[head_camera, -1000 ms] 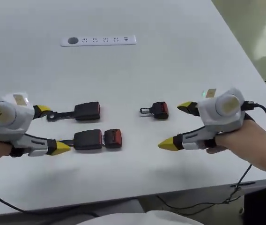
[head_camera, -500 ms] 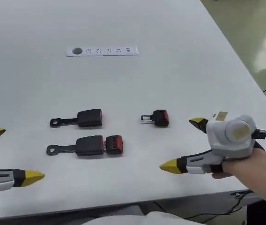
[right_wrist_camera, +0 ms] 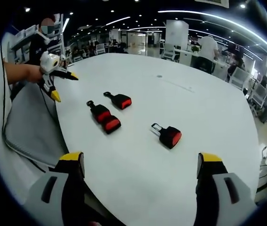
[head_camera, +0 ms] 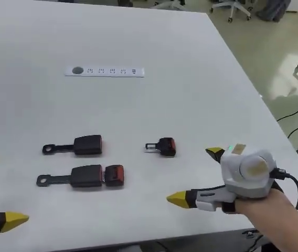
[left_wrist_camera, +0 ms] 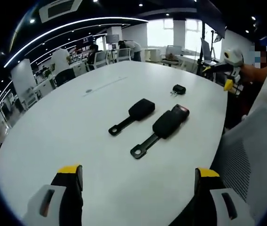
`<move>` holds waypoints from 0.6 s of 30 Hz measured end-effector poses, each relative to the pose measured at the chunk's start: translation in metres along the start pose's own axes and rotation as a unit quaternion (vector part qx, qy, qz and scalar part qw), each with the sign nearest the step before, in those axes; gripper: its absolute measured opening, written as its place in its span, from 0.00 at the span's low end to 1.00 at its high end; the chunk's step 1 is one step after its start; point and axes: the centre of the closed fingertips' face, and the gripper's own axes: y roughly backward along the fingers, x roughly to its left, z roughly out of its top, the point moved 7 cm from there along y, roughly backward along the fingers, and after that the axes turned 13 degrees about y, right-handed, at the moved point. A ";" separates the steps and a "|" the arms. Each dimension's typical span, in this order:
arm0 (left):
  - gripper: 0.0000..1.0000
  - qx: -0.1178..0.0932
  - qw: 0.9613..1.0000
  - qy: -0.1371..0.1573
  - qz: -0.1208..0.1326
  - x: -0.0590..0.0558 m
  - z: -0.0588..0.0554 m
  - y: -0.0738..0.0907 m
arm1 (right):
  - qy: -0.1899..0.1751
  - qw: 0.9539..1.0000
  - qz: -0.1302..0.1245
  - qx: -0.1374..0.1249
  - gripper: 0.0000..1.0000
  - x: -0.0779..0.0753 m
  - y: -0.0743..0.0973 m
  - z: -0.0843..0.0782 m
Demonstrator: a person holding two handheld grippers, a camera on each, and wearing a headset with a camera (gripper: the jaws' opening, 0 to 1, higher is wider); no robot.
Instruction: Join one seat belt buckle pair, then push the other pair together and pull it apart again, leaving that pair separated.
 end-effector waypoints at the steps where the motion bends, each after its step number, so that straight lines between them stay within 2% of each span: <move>1: 1.00 0.000 1.000 0.001 -0.001 0.000 0.000 0.001 | -0.001 1.000 0.000 -0.001 1.00 0.000 0.002 0.001; 5: 1.00 0.008 1.000 -0.003 -0.004 -0.001 -0.003 0.001 | 0.003 1.000 -0.002 0.005 1.00 -0.001 0.001 -0.003; 10: 1.00 0.007 1.000 0.001 -0.005 0.001 -0.003 0.002 | -0.004 1.000 0.010 0.010 1.00 0.008 0.000 -0.006; 13: 1.00 0.004 1.000 0.002 -0.004 -0.002 0.000 0.004 | -0.002 1.000 0.014 0.011 1.00 0.013 -0.001 -0.006; 18: 1.00 0.006 1.000 0.001 -0.006 -0.012 0.002 0.006 | -0.007 1.000 0.016 0.012 1.00 0.012 -0.002 -0.010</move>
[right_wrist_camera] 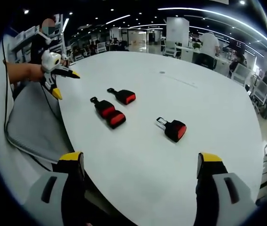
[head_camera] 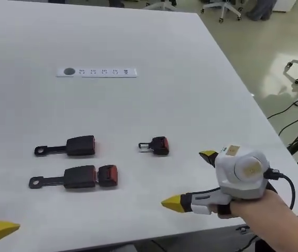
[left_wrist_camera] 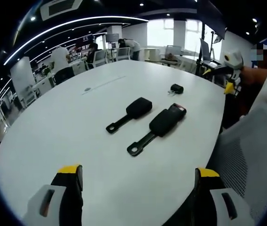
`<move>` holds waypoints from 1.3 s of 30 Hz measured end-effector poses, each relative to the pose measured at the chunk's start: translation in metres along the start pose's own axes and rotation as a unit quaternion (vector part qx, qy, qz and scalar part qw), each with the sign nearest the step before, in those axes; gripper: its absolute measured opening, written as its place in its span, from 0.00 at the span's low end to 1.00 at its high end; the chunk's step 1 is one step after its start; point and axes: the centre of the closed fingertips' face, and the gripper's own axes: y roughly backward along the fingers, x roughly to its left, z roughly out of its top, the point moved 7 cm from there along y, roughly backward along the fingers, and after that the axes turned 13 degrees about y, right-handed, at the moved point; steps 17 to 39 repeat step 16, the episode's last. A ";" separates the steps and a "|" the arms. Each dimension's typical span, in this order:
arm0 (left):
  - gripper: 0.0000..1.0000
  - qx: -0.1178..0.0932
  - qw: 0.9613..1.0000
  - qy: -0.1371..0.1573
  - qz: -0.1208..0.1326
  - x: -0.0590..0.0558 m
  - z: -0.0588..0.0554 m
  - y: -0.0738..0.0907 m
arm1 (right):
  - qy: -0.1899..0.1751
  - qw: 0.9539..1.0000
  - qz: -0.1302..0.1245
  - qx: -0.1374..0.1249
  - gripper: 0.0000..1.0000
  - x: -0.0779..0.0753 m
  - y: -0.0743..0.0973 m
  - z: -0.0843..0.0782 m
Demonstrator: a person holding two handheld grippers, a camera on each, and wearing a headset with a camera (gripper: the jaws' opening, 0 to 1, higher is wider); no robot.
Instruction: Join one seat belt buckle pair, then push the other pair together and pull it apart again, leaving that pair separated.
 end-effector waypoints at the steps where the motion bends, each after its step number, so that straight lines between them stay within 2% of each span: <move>1: 1.00 0.000 1.000 0.000 -0.001 0.001 -0.001 0.000 | -0.002 1.000 0.000 0.000 1.00 0.000 0.001 0.000; 5: 1.00 0.006 1.000 -0.002 -0.004 -0.001 -0.002 0.000 | -0.008 1.000 0.001 0.000 1.00 0.002 -0.003 -0.007; 8: 1.00 0.009 1.000 -0.002 -0.004 -0.002 -0.002 0.000 | -0.010 1.000 0.002 0.000 1.00 0.005 -0.001 -0.006; 13: 1.00 0.013 1.000 -0.005 -0.005 0.002 -0.003 -0.001 | -0.011 1.000 0.004 0.001 1.00 0.008 -0.003 -0.008; 39: 1.00 0.013 1.000 -0.005 -0.005 0.003 -0.003 -0.001 | -0.010 1.000 0.004 0.001 1.00 0.008 -0.003 -0.008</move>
